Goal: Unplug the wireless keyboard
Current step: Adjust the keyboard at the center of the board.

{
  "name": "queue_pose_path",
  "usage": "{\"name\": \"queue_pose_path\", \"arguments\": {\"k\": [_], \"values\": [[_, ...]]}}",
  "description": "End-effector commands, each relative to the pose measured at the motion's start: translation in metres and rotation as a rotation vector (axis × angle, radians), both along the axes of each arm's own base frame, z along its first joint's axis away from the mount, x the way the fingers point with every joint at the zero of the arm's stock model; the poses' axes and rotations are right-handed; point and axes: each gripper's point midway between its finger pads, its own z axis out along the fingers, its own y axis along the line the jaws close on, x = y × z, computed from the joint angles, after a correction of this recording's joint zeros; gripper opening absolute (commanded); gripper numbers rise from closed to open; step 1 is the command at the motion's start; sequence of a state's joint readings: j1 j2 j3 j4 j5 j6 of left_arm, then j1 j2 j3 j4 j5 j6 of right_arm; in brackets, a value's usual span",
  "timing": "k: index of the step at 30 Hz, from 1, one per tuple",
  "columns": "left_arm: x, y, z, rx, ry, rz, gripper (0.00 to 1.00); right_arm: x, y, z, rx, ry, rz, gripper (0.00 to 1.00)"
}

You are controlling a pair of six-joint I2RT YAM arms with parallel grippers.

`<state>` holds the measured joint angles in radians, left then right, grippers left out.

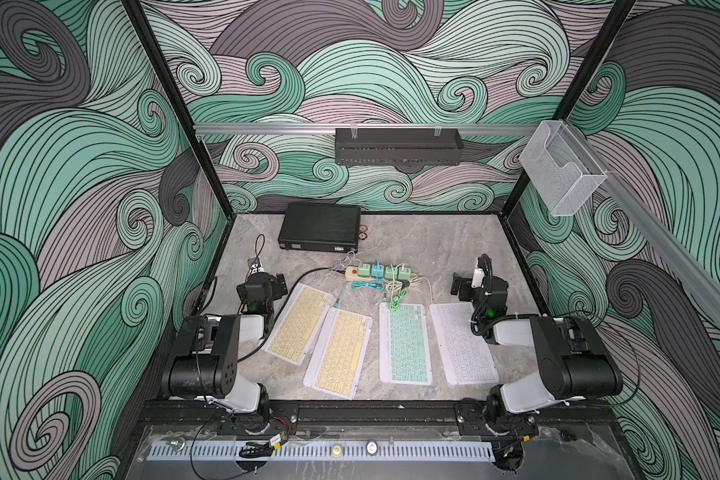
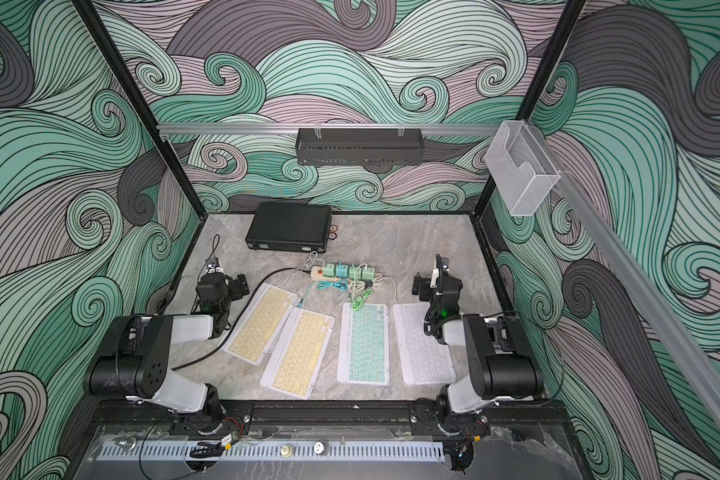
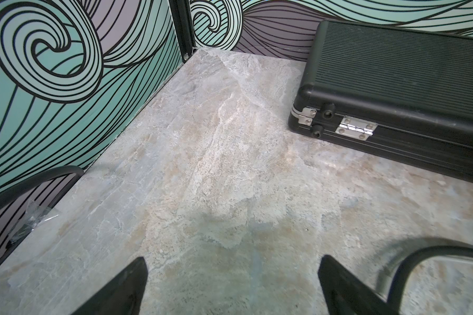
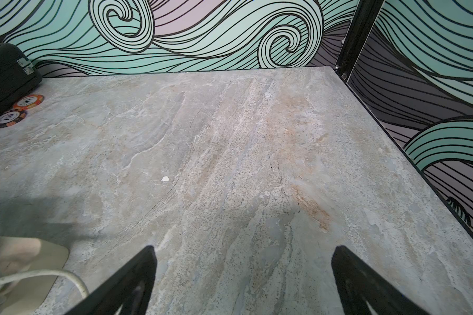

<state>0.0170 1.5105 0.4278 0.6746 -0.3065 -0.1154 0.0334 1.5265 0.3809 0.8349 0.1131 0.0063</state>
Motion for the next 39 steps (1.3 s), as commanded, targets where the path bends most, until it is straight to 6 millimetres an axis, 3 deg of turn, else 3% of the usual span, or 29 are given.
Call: {"name": "queue_pose_path", "arguments": {"k": [1, 9, 11, 13, 16, 20, 23, 25, 28, 30, 32, 36, 37, 39], "values": [[0.008, 0.004, 0.011, 0.014, -0.032, 0.01, 0.99, 0.006, -0.003, 0.007, -0.021, -0.026, -0.006, 0.99], [0.008, 0.003, 0.011, 0.014, -0.036, 0.007, 0.99, 0.005, -0.001, 0.018, -0.047, -0.038, -0.014, 0.99], [0.01, -0.006, 0.019, 0.023, -0.049, -0.058, 0.99, 0.001, -0.001, 0.027, -0.073, -0.034, -0.036, 0.99], [0.007, -0.015, 0.039, 0.017, -0.042, -0.118, 0.99, -0.006, -0.004, 0.034, -0.075, -0.029, -0.073, 0.99], [-0.006, -0.005, 0.045, -0.05, 0.061, -0.013, 0.99, -0.016, -0.008, 0.048, -0.048, -0.051, -0.105, 0.99], [-0.013, -0.02, 0.054, -0.077, -0.001, -0.098, 0.99, -0.034, -0.004, 0.072, 0.047, -0.125, -0.108, 0.99], [-0.026, -0.021, 0.071, -0.119, -0.081, -0.082, 0.99, -0.045, 0.006, 0.091, 0.176, -0.161, -0.079, 0.99], [-0.035, -0.022, 0.08, -0.178, -0.099, -0.061, 0.99, -0.049, 0.024, 0.104, 0.289, -0.157, -0.002, 0.99], [-0.048, -0.05, 0.08, -0.276, -0.041, -0.185, 0.98, -0.056, 0.061, 0.122, 0.417, -0.081, 0.177, 0.99], [-0.051, -0.065, 0.087, -0.317, -0.083, -0.268, 0.99, -0.058, 0.065, 0.128, 0.476, -0.085, 0.185, 0.99], [-0.053, -0.06, 0.095, -0.371, -0.139, -0.216, 0.98, -0.063, 0.058, 0.126, 0.559, -0.076, 0.111, 0.99], [-0.075, -0.017, 0.084, -0.477, -0.12, 0.147, 0.99, -0.075, 0.084, 0.152, 0.649, -0.213, 0.299, 0.99], [-0.077, -0.016, 0.085, -0.473, -0.099, 0.152, 0.99, -0.077, 0.086, 0.155, 0.662, -0.231, 0.312, 0.99], [-0.073, -0.035, 0.093, -0.47, -0.073, 0.023, 0.99, -0.08, 0.088, 0.158, 0.676, -0.234, 0.308, 0.99]]}}
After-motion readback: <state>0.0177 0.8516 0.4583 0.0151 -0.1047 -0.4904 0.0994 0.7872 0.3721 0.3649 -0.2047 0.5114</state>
